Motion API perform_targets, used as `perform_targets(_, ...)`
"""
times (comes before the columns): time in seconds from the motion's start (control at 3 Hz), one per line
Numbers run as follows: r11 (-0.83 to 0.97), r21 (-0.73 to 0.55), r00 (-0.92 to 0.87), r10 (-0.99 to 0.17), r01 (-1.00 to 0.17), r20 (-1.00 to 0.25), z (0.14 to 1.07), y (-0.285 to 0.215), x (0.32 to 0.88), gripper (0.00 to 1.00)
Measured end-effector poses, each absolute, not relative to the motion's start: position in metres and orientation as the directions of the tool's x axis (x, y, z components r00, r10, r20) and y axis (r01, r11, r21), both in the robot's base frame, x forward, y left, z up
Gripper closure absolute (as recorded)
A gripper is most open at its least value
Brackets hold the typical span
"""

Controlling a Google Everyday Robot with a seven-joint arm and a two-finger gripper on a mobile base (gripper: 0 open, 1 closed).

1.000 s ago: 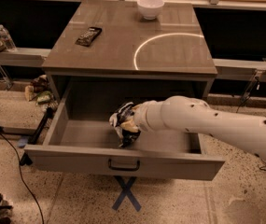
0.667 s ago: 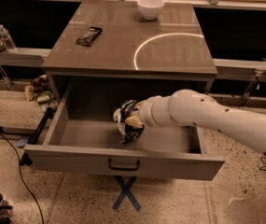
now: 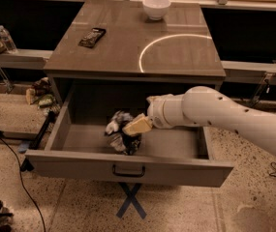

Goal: Place blue chip bag into top drawer

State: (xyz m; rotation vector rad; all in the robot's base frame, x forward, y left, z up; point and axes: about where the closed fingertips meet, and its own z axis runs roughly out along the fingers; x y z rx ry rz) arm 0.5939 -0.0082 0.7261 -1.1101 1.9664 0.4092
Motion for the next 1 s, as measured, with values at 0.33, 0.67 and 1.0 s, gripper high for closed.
perform_targets(0.33, 0.570, -0.113, -0.275, -0.549, -0.814, -0.790, 0.735, -0.012, 0.594, 0.00)
perform_targets(0.67, 0.596, -0.124, -0.284, -0.543, -0.793, -0.791, 0.754, -0.027, 0.592, 0.00)
perform_targets(1.0, 0.624, -0.121, -0.287, -0.512, -0.772, -0.810, 0.789, -0.044, 0.588, 0.16)
